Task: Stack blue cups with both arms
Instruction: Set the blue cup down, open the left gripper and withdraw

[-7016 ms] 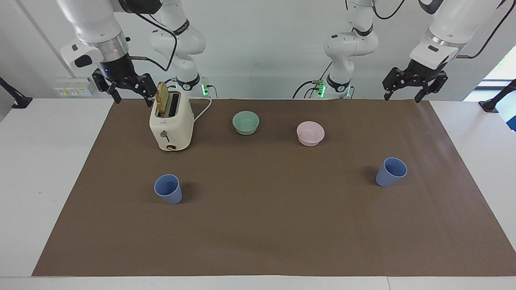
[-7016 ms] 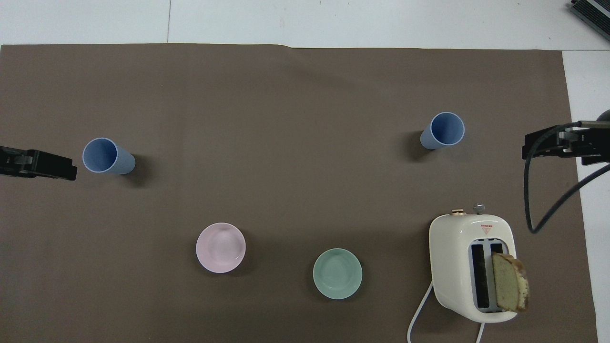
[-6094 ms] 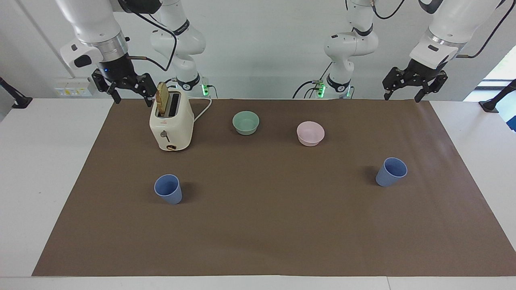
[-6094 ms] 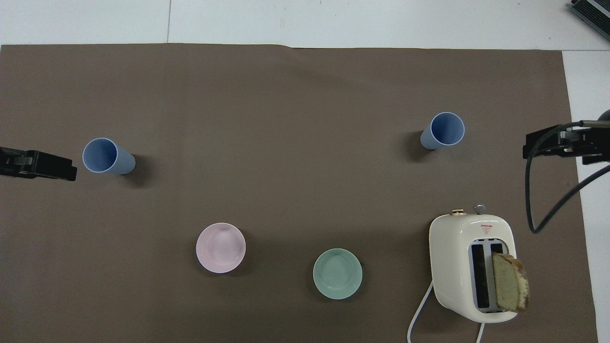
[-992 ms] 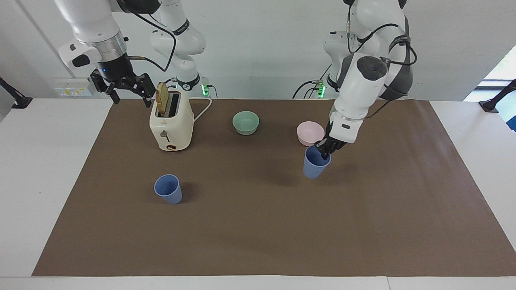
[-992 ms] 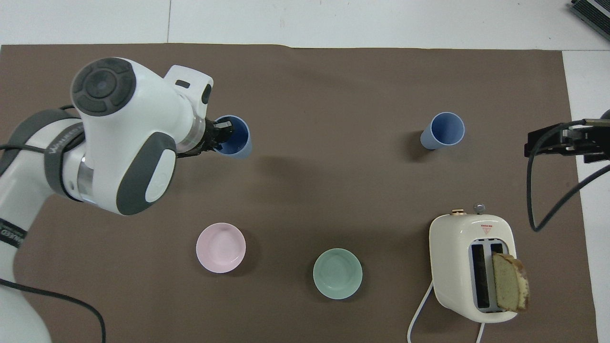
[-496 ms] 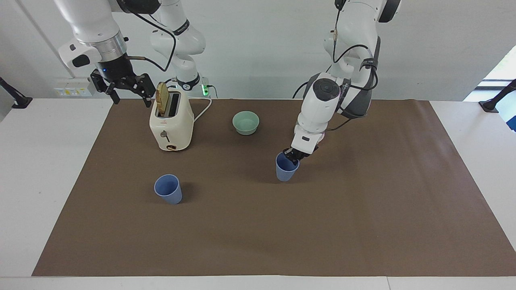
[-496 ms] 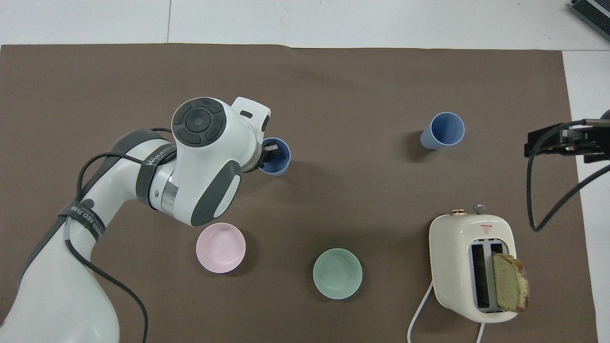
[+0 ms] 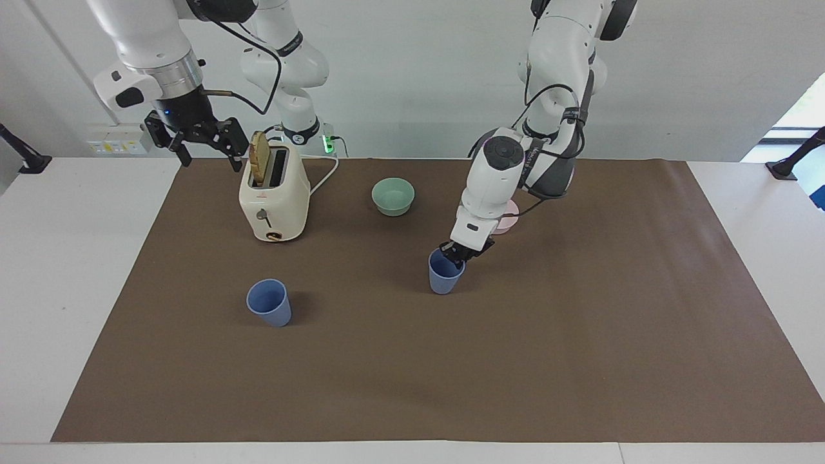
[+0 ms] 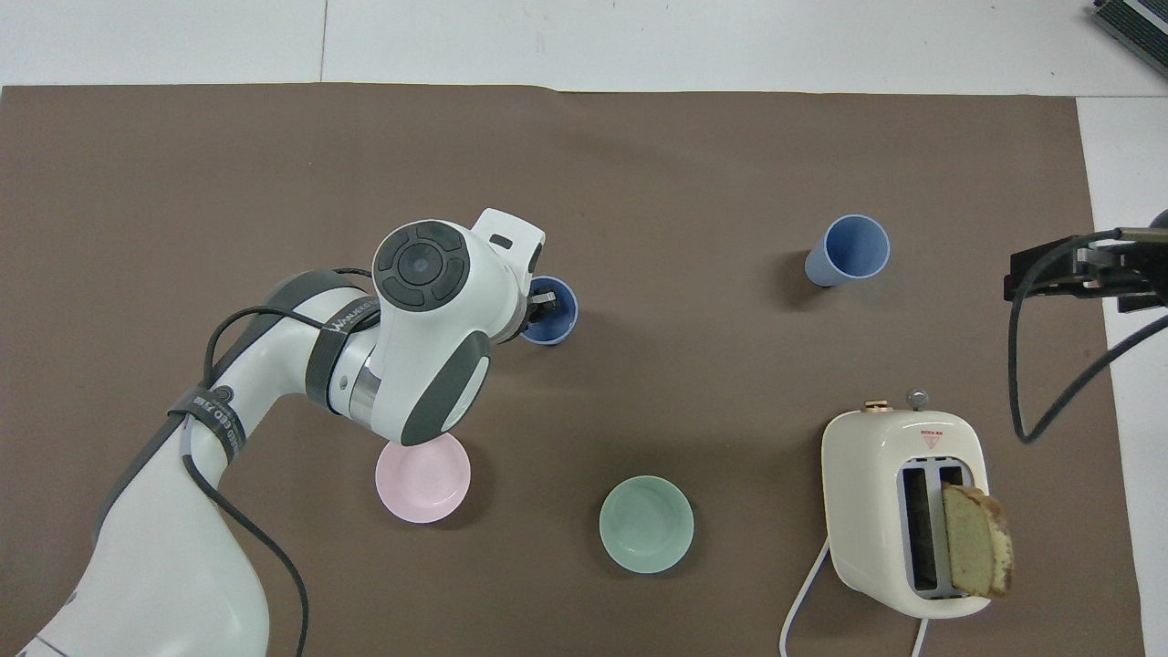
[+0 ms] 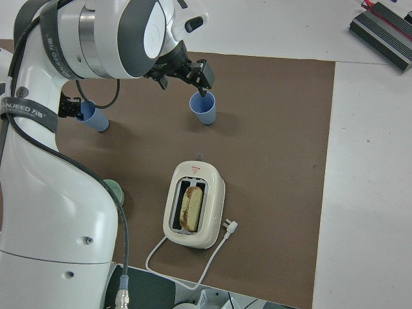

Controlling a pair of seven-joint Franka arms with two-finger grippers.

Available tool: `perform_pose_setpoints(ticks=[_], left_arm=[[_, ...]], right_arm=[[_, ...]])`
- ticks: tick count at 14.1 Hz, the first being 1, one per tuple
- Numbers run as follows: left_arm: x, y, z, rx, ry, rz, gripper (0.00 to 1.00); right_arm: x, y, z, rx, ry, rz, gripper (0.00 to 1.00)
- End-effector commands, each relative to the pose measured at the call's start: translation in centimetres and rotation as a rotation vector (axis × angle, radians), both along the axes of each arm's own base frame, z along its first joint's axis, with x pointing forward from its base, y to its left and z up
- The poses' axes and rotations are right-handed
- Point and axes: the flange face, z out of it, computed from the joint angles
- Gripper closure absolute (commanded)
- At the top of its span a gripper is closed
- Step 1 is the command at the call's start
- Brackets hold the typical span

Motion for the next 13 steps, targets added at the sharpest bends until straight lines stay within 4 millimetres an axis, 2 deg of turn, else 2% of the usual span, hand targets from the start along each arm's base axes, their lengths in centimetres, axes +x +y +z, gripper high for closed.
perform_pose_setpoints(ticks=[1,2,3,5,8,11,13], left_arm=[[0.0,-0.2,-0.3,0.003,-0.017,0.004,0.72],[0.0,-0.1,-0.2,0.006,-0.015,-0.002,0.24],[0.0,-0.1,-0.2,0.020,-0.010,-0.009,0.00],[0.0,0.7,0.7,0.042,-0.002,-0.009,0.00],[1.8,4.2,5.2,0.085,-0.001,-0.009,0.00],[3.1,9.6,8.7,0.098,-0.021,-0.104,0.00],[3.6,14.2,10.9,0.114,-0.014,-0.143,0.00]], right_arm=[[0.0,-0.4,0.1,0.013,-0.006,0.012,0.00],[0.0,-0.4,0.1,0.013,-0.006,0.012,0.00],[0.0,-0.4,0.1,0.013,-0.006,0.012,0.00],[0.0,-0.5,0.1,0.013,-0.006,0.011,0.00],[0.0,-0.5,0.1,0.013,-0.006,0.011,0.00],[-0.4,0.4,0.1,0.012,0.019,0.031,0.00],[-0.4,0.5,0.0,0.012,0.019,0.035,0.00]])
